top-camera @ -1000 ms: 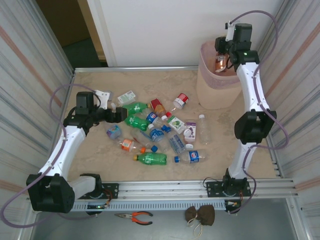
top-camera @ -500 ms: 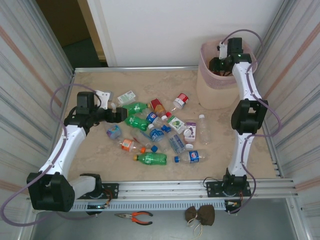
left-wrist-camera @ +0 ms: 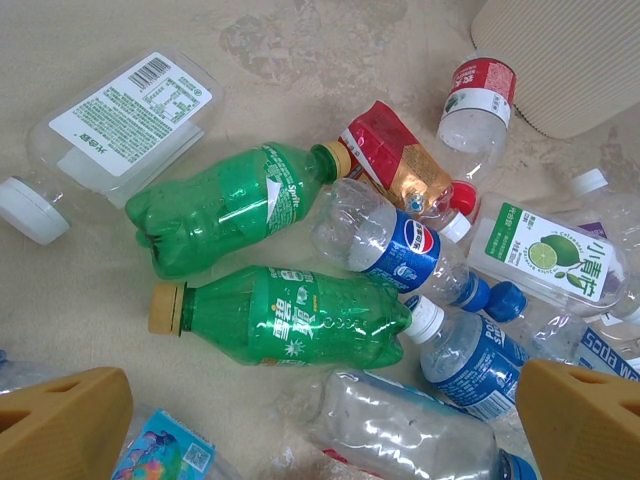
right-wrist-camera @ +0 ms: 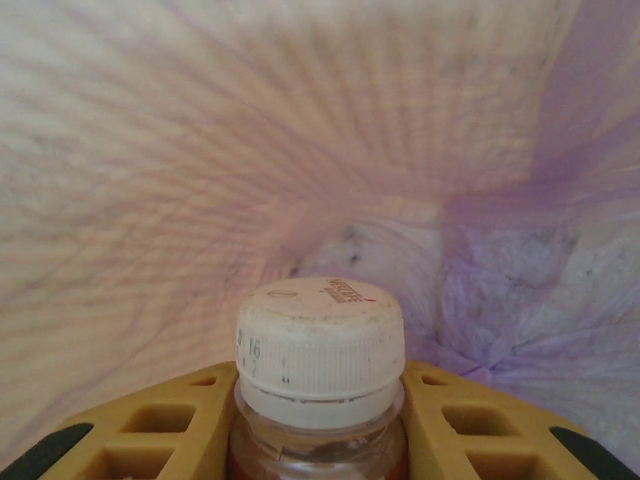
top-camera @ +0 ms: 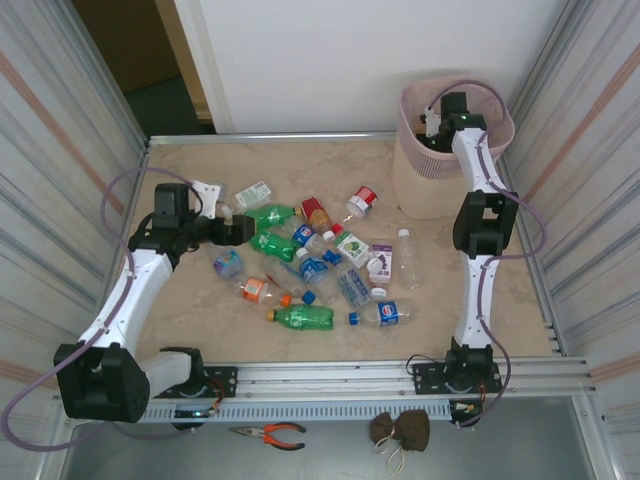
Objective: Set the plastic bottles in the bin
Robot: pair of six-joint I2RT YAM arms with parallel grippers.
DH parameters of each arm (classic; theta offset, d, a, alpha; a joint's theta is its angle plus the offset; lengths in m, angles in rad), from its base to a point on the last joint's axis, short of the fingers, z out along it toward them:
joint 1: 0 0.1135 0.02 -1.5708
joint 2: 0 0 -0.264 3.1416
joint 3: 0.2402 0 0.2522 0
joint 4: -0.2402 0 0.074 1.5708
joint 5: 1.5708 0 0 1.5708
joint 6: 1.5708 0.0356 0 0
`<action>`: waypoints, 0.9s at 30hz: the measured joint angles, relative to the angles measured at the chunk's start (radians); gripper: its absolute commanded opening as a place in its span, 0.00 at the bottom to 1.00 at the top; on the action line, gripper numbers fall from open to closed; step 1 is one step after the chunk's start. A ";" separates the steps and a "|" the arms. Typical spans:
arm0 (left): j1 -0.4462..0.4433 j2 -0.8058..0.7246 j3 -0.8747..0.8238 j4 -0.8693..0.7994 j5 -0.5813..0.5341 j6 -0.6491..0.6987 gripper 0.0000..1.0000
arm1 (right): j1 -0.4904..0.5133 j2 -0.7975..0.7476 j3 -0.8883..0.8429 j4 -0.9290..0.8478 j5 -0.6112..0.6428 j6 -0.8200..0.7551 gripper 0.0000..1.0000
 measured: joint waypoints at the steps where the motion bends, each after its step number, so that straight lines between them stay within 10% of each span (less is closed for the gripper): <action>1: 0.000 0.000 0.000 0.000 0.000 0.000 0.99 | 0.000 0.003 0.003 -0.001 -0.003 0.001 0.45; 8: 0.000 0.000 0.000 0.000 0.000 0.000 0.99 | 0.003 0.010 0.006 -0.009 -0.014 0.002 0.58; 27: 0.000 0.001 0.012 -0.061 -0.075 -0.056 0.93 | -0.022 -0.176 0.006 -0.009 -0.008 0.045 0.57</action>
